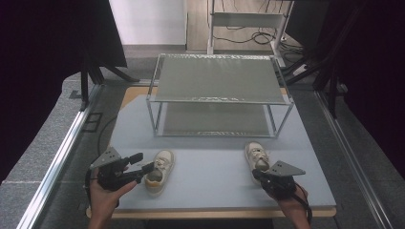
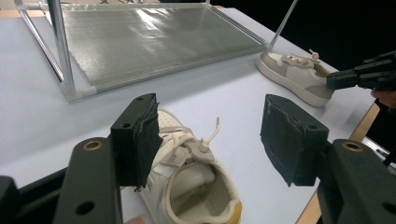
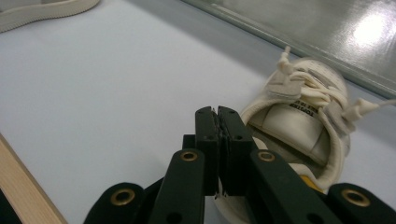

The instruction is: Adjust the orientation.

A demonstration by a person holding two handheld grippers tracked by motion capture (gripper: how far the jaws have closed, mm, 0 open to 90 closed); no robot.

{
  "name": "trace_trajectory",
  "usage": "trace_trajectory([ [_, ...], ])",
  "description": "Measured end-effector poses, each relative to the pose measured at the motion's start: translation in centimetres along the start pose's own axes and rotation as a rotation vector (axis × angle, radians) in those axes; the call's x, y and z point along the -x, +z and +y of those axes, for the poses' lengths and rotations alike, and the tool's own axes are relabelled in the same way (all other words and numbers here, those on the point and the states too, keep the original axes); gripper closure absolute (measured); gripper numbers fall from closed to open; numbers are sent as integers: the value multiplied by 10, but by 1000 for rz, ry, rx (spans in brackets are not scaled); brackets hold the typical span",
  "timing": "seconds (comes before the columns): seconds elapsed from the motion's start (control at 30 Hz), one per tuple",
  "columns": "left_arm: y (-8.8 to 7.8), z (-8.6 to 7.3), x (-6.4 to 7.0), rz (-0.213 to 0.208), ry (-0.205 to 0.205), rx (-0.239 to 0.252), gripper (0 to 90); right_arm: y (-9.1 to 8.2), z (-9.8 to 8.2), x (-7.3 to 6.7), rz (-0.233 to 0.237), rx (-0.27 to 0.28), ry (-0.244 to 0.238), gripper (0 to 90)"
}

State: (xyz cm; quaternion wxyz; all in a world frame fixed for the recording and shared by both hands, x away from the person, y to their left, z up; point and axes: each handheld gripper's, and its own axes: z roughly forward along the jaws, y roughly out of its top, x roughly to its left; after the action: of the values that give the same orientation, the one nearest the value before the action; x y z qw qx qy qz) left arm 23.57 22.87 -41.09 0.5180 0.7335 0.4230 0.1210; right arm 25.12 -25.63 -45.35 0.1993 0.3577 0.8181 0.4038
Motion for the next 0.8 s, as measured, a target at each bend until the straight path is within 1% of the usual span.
trace_trajectory([
  [0.1, 1, 0, 0, 0, -1, -3, 370, -2, -1, 3, 9, -1, -3, 851],
  [0.17, 2, 0, 0, 0, 0, -5, 371, -2, -1, 3, 13, -7, -16, 840],
  [0.27, 3, 0, 0, -7, 1, -10, 370, -3, 1, 1, 17, -9, -35, 791],
  [0.37, 3, 0, 0, -16, 1, -8, 370, -7, 4, 1, 30, 21, -39, 739],
  [0.4, 3, 0, 0, -16, 1, -8, 370, -7, 4, 1, 30, 21, -39, 739],
  [0.43, 2, -1, -1, -19, 1, -8, 370, -10, 6, 3, 46, 49, -38, 713],
  [0.5, 1, -2, -2, -19, -2, -9, 369, -11, 9, 4, 39, 63, -41, 691],
  [0.6, -1, -4, -1, -33, -10, -4, 369, -11, 10, 5, 37, 79, -53, 666],
  [0.7, -5, -2, 3, -35, 2, 5, 369, -11, 11, 5, 34, 85, -63, 647],
  [0.8, -8, 0, 6, -31, 7, 11, 368, -11, 11, 5, 47, 98, -86, 628],
])
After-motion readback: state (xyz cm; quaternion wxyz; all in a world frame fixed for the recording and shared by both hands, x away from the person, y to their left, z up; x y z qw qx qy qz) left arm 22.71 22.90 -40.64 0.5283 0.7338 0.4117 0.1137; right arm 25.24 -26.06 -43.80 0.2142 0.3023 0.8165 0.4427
